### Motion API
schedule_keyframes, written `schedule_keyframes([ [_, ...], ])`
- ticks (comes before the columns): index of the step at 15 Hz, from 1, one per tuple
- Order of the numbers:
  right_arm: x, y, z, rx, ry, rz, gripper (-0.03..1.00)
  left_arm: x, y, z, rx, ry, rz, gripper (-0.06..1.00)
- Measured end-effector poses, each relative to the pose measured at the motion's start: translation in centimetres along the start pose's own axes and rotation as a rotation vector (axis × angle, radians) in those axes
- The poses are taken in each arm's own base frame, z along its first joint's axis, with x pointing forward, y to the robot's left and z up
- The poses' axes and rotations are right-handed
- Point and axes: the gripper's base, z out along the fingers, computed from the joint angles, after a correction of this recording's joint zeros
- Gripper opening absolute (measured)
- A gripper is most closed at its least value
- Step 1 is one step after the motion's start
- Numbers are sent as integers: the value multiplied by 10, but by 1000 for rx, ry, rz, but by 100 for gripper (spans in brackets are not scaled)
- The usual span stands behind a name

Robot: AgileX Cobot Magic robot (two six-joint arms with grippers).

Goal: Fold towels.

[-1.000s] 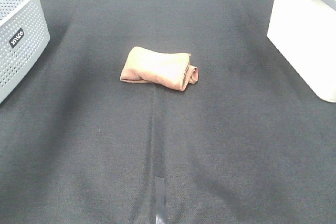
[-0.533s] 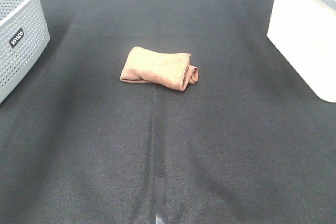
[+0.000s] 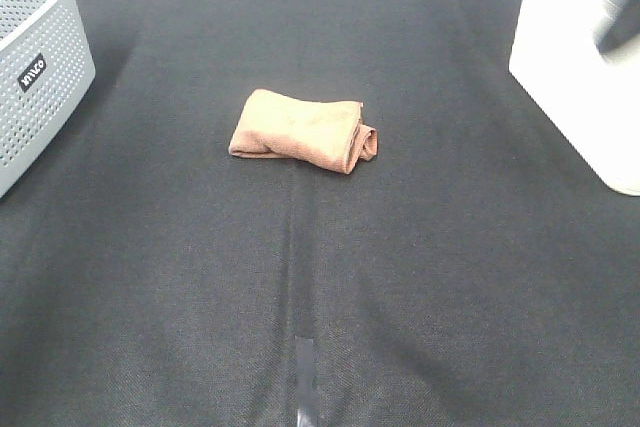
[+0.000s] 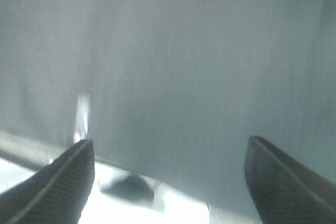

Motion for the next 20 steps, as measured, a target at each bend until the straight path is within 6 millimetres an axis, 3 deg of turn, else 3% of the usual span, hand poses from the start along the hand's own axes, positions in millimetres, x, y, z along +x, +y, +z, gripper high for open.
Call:
schedule_keyframes([
  [1, 36, 2, -3, 7, -10, -2, 75, 42, -1, -11, -2, -60, -2, 68],
  [5, 127, 2, -5, 63, -120, -36, 75, 119, -4, -26, 1, -258, -20, 68],
  [8, 186, 0, -7, 121, -322, -102, 75, 155, -5, -27, -3, -373, -11, 68],
  [10, 211, 0, -5, 146, -470, -133, 75, 164, -5, -24, -10, -394, 22, 68],
  [13, 227, -3, 1, 166, -599, -158, 75, 165, -7, -18, 5, -375, 60, 68],
  [20, 223, -7, 8, 194, -603, -156, 75, 157, -12, -10, 47, -466, 101, 68],
])
